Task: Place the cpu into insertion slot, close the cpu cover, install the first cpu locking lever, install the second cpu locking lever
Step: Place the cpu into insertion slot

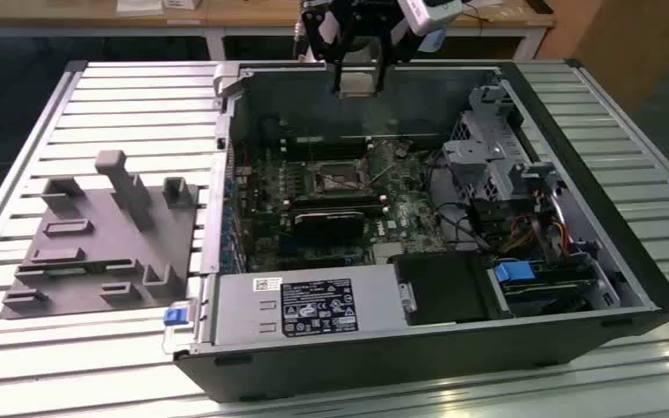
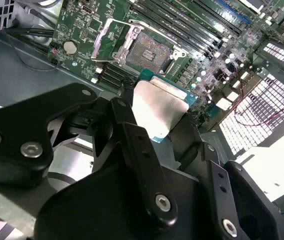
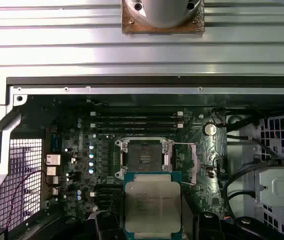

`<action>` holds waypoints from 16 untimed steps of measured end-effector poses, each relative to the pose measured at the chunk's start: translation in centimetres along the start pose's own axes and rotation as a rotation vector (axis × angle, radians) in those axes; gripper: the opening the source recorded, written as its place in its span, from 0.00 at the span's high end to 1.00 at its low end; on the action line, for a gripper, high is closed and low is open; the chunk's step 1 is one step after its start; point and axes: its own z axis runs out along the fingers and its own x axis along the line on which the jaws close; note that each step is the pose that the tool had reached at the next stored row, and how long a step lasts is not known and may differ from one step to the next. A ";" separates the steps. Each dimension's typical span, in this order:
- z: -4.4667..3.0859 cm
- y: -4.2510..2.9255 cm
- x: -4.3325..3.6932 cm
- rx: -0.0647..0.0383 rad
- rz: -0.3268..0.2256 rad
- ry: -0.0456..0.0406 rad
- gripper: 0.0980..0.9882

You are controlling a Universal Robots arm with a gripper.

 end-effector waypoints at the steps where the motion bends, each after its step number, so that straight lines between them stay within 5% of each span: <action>1: 0.00 0.00 0.00 0.000 0.000 0.0000 0.51; 16: 0.15 -0.01 0.00 0.000 0.000 0.0000 0.51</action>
